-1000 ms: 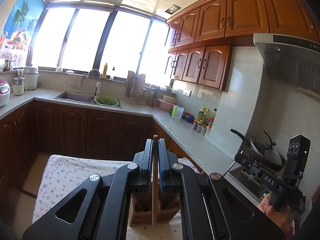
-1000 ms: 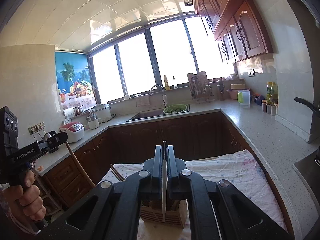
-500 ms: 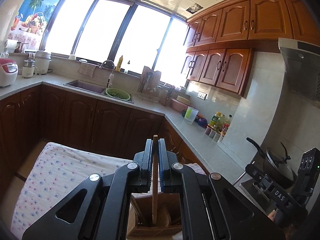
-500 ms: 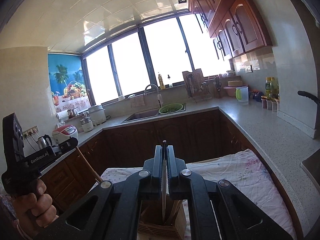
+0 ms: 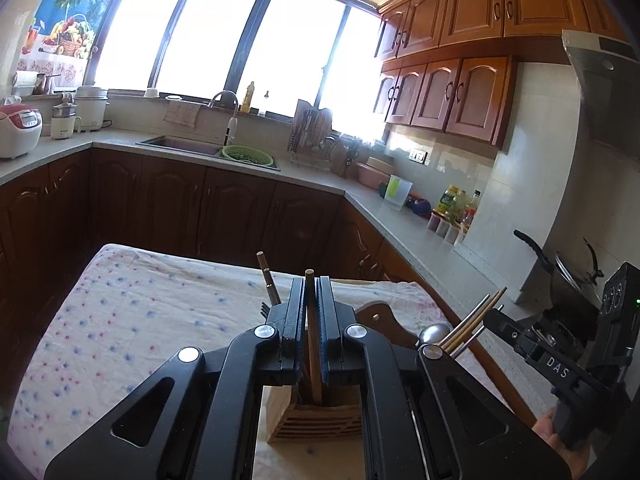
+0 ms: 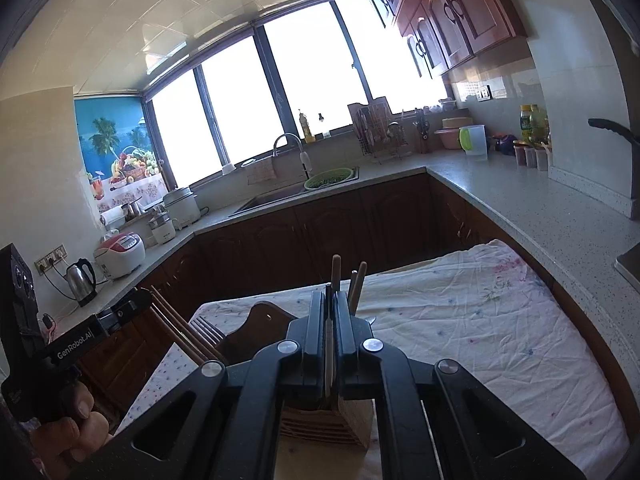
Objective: Organize utensils
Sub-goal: 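Lift both held chopsticks and insert them into the wooden holder, then open both tools to release the chopsticks and pull back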
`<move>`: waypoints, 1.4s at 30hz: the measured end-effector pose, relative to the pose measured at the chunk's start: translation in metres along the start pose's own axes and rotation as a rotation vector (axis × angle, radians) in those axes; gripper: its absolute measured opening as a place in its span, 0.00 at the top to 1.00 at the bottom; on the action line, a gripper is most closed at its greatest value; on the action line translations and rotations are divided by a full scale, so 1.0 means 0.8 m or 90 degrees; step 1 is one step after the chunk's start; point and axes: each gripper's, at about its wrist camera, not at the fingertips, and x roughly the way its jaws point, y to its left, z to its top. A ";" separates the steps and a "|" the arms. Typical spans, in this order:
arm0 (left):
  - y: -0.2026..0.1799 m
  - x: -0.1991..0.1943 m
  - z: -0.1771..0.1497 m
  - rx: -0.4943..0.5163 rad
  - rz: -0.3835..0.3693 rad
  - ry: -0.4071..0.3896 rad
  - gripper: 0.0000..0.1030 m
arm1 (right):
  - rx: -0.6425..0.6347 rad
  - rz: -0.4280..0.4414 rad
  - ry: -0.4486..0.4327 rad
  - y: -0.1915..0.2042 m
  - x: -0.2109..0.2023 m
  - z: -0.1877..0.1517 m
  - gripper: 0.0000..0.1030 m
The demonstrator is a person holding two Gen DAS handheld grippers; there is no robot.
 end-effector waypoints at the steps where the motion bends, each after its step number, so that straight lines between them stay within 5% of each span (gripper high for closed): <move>1: 0.001 -0.001 -0.002 0.001 0.002 -0.002 0.95 | 0.002 -0.003 0.001 -0.002 0.002 -0.003 0.96; 14: 0.024 0.004 -0.003 -0.033 -0.009 0.029 0.93 | 0.013 -0.014 0.022 -0.008 0.009 -0.002 0.93; 17: 0.028 -0.005 -0.004 -0.044 -0.010 0.034 0.69 | 0.027 -0.008 0.028 -0.010 0.005 -0.003 0.86; 18: 0.030 -0.012 -0.004 -0.050 -0.009 0.030 0.54 | 0.029 -0.008 0.026 -0.011 0.002 -0.003 0.82; 21: 0.038 -0.039 -0.008 -0.063 -0.009 0.008 0.40 | 0.035 -0.003 0.008 -0.015 -0.018 -0.007 0.53; 23: 0.046 -0.058 -0.014 -0.078 0.009 0.001 0.22 | 0.036 0.000 -0.005 -0.017 -0.035 -0.012 0.31; 26: 0.060 -0.086 -0.029 -0.100 0.043 -0.014 0.06 | 0.039 -0.002 -0.022 -0.021 -0.060 -0.024 0.12; 28: 0.065 -0.102 -0.045 -0.105 0.060 -0.012 0.03 | 0.047 -0.007 -0.024 -0.026 -0.074 -0.038 0.01; 42: 0.057 -0.203 -0.139 -0.059 0.125 -0.015 0.03 | 0.068 -0.004 0.047 -0.029 -0.136 -0.149 0.00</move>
